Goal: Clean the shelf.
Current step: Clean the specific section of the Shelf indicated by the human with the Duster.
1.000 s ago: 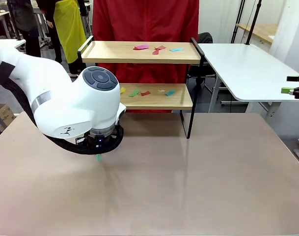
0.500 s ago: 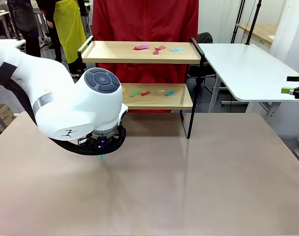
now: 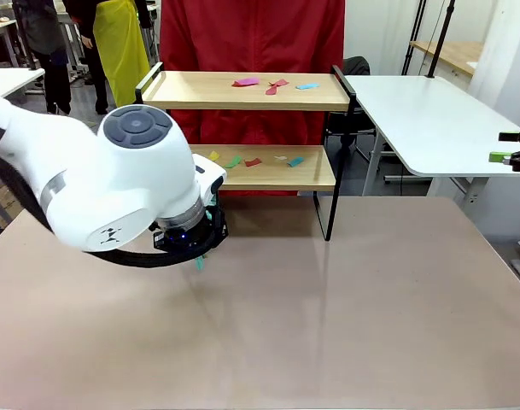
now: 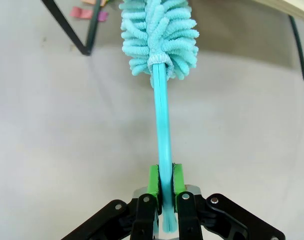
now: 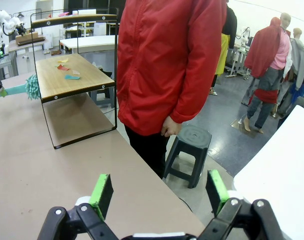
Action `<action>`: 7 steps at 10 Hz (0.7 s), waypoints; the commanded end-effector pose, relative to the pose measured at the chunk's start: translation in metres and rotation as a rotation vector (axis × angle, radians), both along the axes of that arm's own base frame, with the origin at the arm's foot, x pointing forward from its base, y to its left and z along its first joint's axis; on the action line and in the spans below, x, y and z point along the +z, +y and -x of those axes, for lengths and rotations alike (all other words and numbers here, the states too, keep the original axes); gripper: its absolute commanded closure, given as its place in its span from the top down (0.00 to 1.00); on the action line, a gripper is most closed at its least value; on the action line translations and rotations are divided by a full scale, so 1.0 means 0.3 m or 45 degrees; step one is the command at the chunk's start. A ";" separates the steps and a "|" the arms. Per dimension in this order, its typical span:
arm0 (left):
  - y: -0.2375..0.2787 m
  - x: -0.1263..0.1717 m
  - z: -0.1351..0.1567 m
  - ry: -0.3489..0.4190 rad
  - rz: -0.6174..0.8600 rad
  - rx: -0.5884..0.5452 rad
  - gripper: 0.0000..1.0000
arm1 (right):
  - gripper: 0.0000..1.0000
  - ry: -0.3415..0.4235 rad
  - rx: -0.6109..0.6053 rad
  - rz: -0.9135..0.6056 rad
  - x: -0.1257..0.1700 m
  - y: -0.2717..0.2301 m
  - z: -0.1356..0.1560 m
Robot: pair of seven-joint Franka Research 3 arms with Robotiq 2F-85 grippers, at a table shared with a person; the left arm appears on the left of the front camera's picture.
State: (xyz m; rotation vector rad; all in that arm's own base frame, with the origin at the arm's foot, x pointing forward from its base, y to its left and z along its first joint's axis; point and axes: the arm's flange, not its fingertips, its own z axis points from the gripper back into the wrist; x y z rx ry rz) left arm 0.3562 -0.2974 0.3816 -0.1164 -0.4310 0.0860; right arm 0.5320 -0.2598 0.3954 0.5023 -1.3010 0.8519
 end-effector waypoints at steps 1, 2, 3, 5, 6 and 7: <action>0.090 0.041 0.037 0.041 0.026 -0.125 0.13 | 1.00 0.025 -0.010 0.007 0.018 0.007 -0.004; 0.115 0.060 0.043 0.044 0.038 -0.168 0.13 | 1.00 0.025 -0.010 0.007 0.018 0.007 -0.004; 0.142 0.081 0.049 0.042 0.048 -0.206 0.13 | 1.00 0.025 -0.010 0.007 0.018 0.007 -0.004; 0.193 0.125 0.063 0.026 0.068 -0.305 0.13 | 1.00 0.025 -0.010 0.007 0.018 0.007 -0.004; 0.217 0.137 0.068 0.048 0.104 -0.418 0.13 | 1.00 0.025 -0.010 0.007 0.018 0.007 -0.004; 0.239 0.140 0.068 0.066 0.123 -0.533 0.13 | 1.00 0.025 -0.010 0.007 0.018 0.007 -0.004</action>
